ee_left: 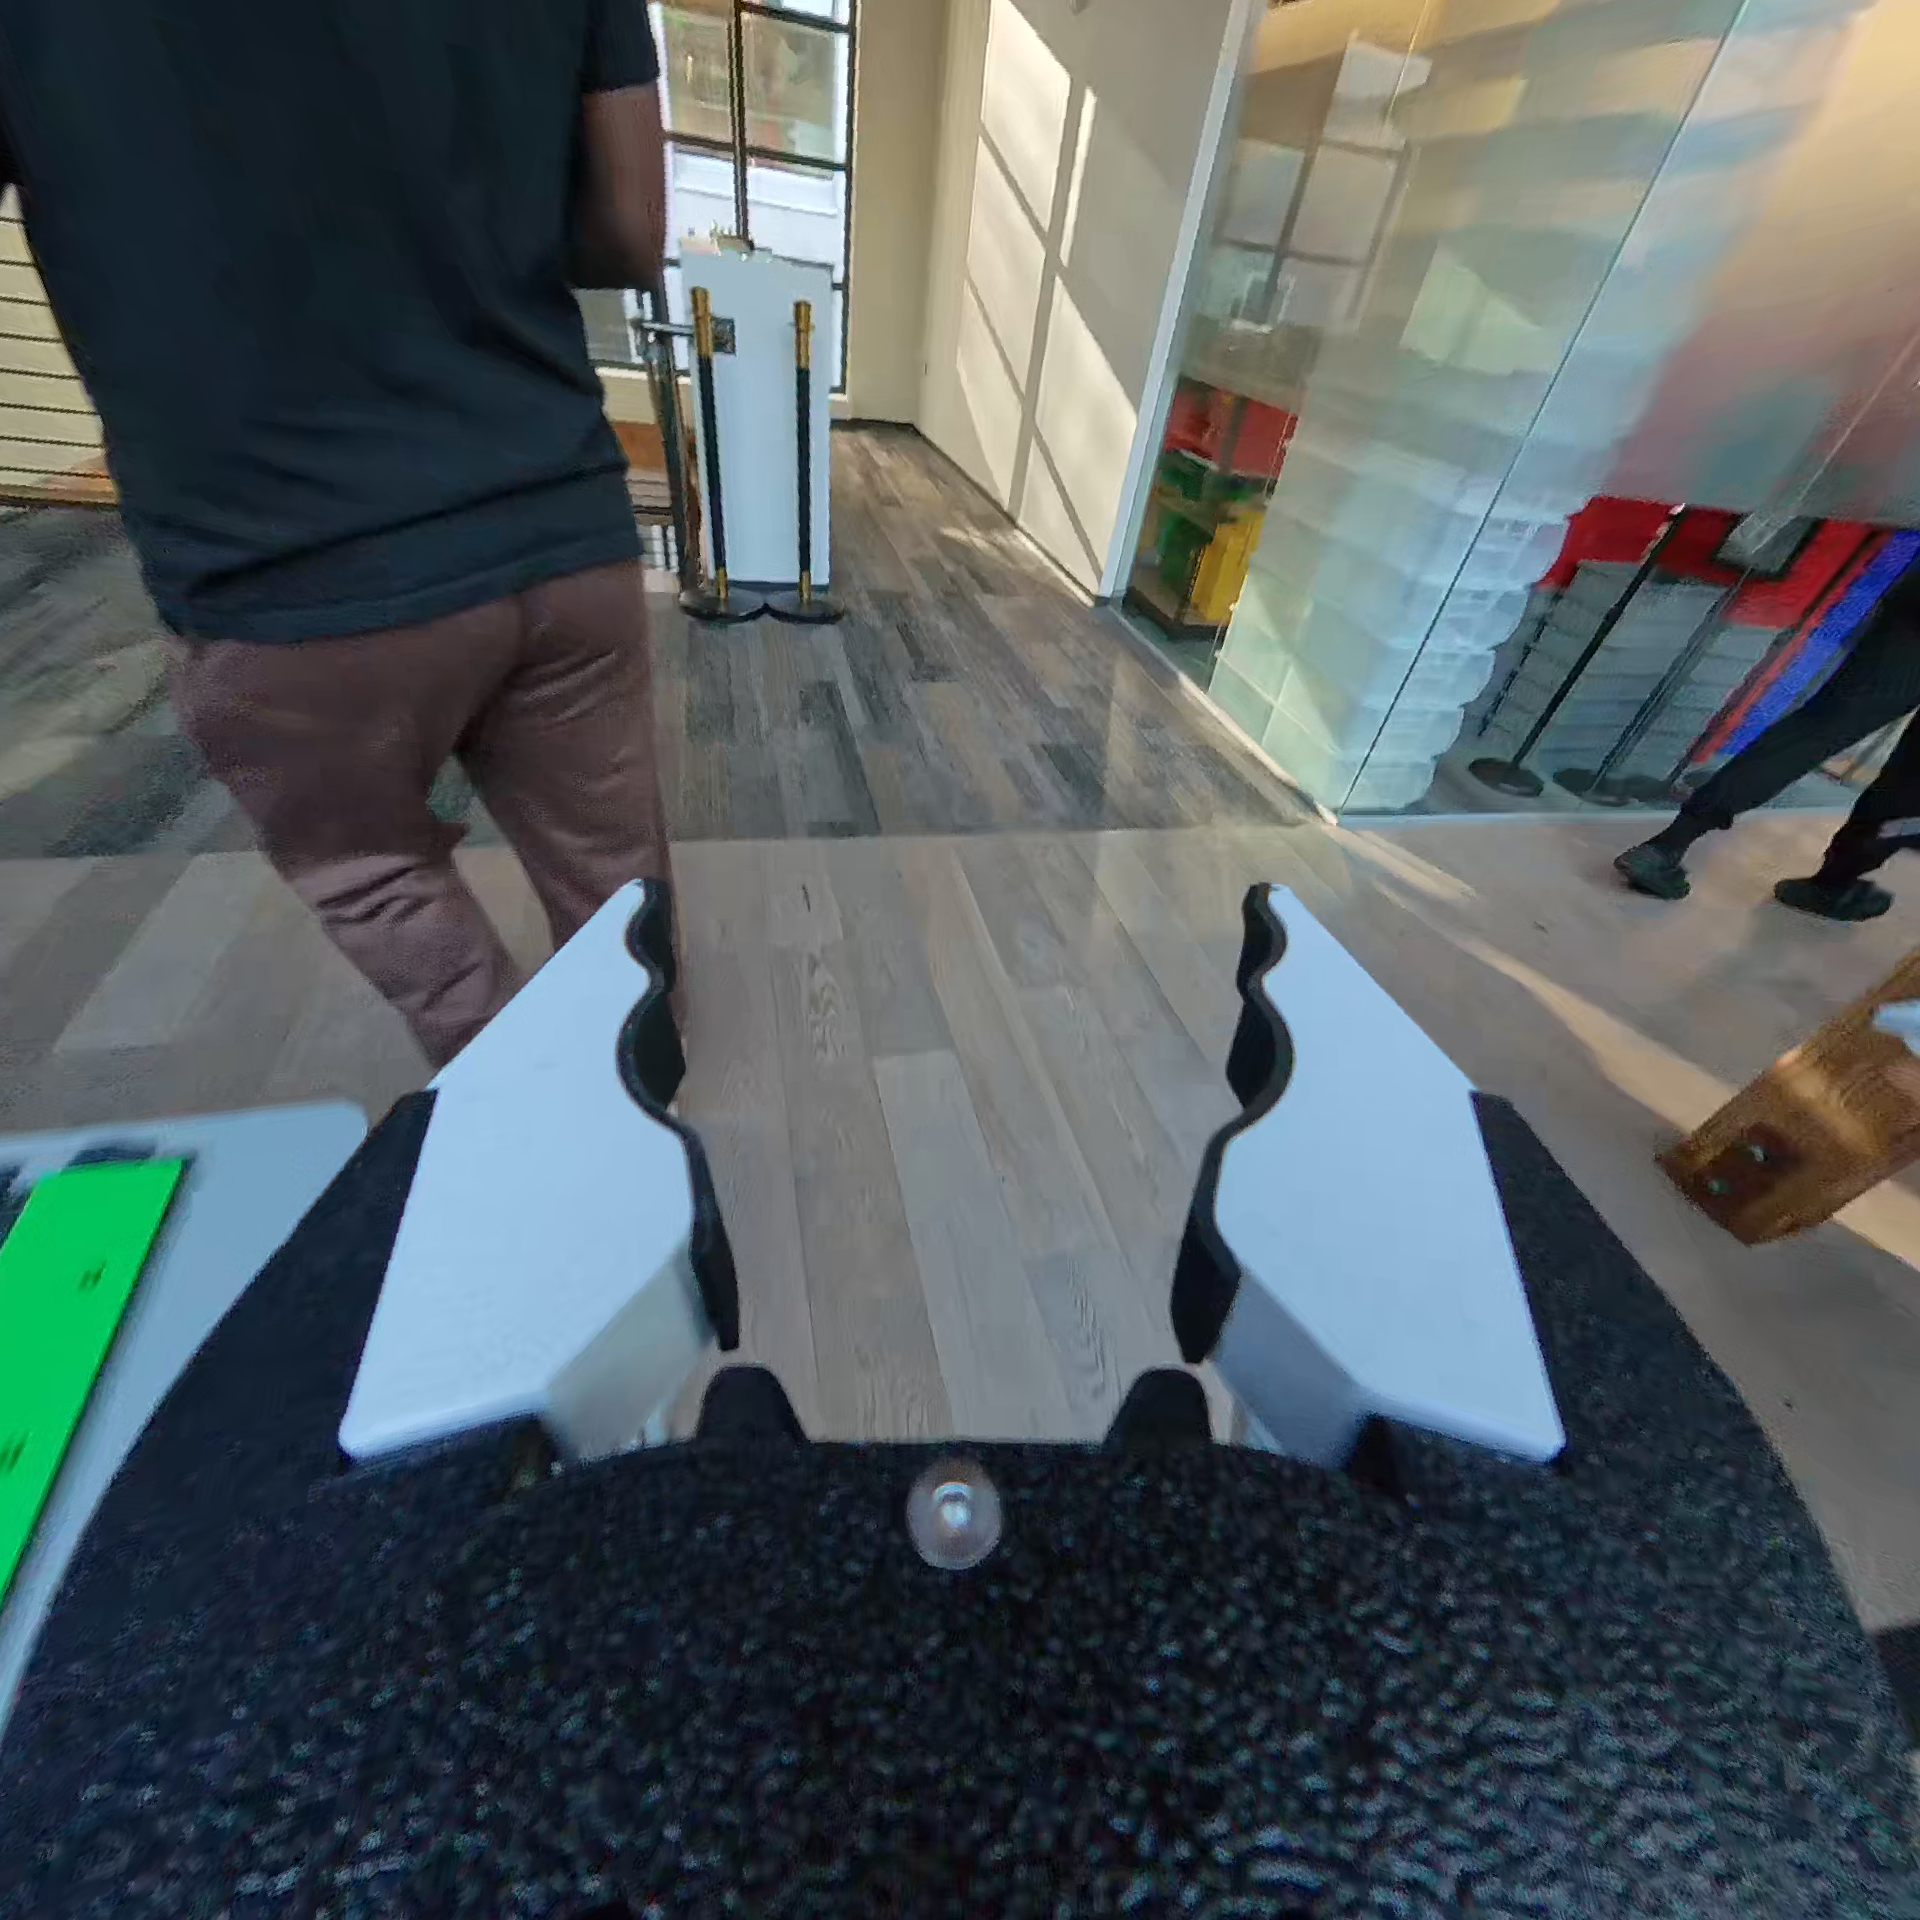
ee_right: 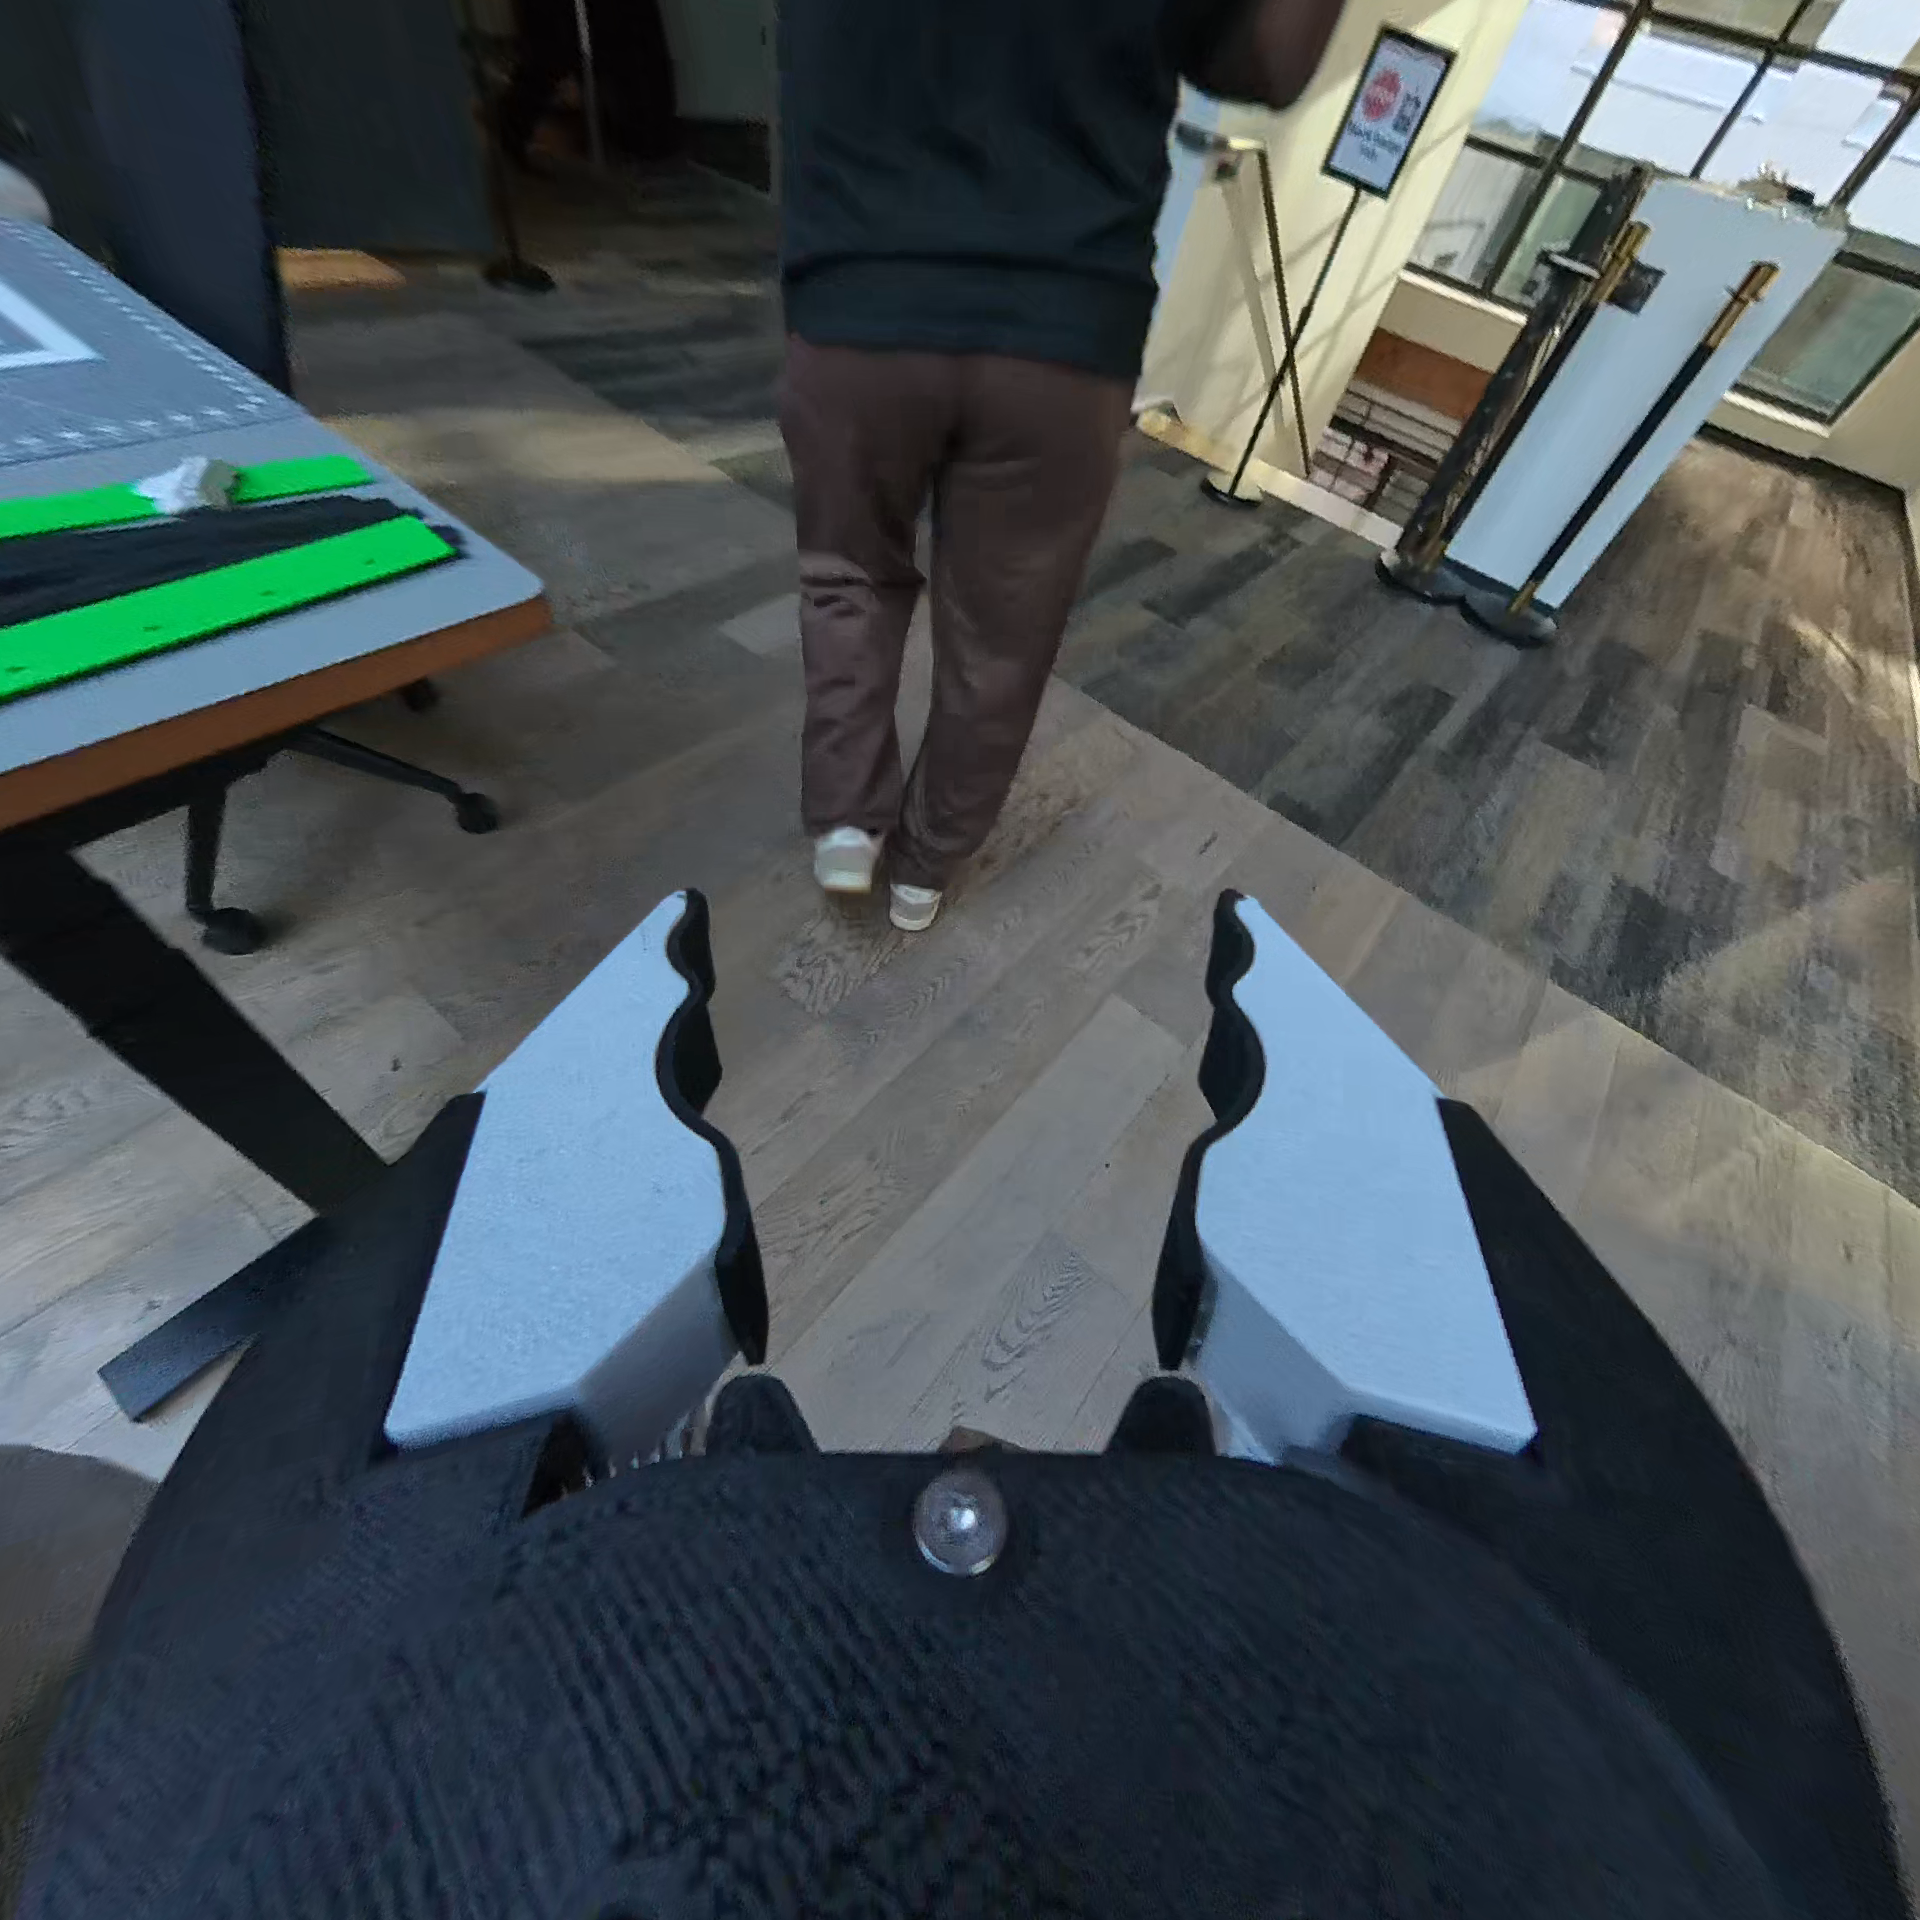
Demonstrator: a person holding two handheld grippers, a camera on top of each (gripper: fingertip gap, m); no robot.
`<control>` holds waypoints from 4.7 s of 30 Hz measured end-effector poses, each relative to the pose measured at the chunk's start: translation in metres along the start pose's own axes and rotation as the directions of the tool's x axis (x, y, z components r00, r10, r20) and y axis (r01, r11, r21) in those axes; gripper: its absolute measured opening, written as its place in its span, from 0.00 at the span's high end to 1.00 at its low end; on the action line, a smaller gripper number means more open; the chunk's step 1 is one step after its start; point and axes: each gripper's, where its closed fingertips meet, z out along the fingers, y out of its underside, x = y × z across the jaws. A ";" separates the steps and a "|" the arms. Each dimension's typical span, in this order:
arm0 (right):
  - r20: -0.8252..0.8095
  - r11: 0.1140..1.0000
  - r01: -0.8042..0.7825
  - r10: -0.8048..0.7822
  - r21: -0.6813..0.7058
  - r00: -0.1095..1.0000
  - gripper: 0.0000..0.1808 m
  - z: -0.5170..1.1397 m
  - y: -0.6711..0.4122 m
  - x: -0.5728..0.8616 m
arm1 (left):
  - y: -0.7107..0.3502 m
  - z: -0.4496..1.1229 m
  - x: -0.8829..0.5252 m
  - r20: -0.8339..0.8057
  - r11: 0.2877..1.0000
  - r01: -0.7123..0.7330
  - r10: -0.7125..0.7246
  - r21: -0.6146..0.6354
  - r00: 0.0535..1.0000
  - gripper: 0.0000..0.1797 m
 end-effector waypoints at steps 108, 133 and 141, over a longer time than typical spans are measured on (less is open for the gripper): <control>0.701 0.953 0.208 -0.303 0.221 0.646 0.29 3.655 -1.343 -0.817 | -0.551 1.461 -3.377 0.748 0.998 0.061 -0.037 -0.005 0.662 0.33; 0.877 0.875 0.116 -0.477 0.469 0.052 0.55 4.181 -1.641 -1.348 | -0.655 1.397 -4.049 0.968 0.991 0.129 -0.058 0.027 0.245 0.49; 0.848 0.853 0.015 -0.517 0.522 -0.113 0.60 4.211 -1.732 -1.598 | -0.686 1.259 -4.290 0.980 0.990 -0.034 -0.132 0.139 0.149 0.50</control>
